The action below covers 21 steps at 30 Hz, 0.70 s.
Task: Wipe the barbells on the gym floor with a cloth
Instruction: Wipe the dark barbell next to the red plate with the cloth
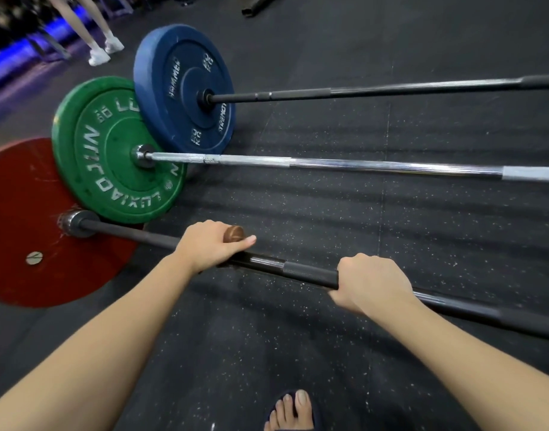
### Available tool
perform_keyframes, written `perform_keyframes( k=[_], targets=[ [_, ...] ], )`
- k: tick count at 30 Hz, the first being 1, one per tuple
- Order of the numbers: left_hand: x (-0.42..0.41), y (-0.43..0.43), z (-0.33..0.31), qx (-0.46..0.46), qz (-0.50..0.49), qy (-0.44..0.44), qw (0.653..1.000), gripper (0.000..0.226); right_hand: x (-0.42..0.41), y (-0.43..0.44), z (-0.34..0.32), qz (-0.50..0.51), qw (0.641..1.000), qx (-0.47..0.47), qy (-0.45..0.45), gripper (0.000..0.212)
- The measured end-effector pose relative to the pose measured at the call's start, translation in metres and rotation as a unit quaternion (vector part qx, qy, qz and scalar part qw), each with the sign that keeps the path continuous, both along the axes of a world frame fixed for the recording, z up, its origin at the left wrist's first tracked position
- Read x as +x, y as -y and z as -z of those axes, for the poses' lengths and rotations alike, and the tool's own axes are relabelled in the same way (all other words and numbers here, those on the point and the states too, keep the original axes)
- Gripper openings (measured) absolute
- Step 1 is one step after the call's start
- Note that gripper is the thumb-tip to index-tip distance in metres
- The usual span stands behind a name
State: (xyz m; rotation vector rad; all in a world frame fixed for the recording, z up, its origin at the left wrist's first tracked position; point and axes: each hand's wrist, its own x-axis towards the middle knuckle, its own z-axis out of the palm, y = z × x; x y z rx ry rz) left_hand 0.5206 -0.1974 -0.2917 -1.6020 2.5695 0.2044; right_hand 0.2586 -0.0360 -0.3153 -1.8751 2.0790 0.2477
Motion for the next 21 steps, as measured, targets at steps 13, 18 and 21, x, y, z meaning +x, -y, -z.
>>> perform_keyframes(
  k=[13, 18, 21],
  targets=[
    [0.009, -0.020, 0.016, 0.000, 0.066, -0.164, 0.984, 0.071, 0.022, 0.008, -0.012, -0.027, 0.999, 0.029, -0.017, 0.066],
    [0.055, 0.011, 0.016, -0.056, 0.027, -0.153, 0.986, 0.072, 0.054, 0.038, -0.021, -0.037, 0.998, -0.004, 0.045, 0.073],
    [0.090, 0.029, 0.015, -0.090, -0.037, -0.164, 0.982, 0.065, 0.083, 0.064, -0.018, -0.034, 0.996, 0.016, 0.080, 0.079]
  ],
)
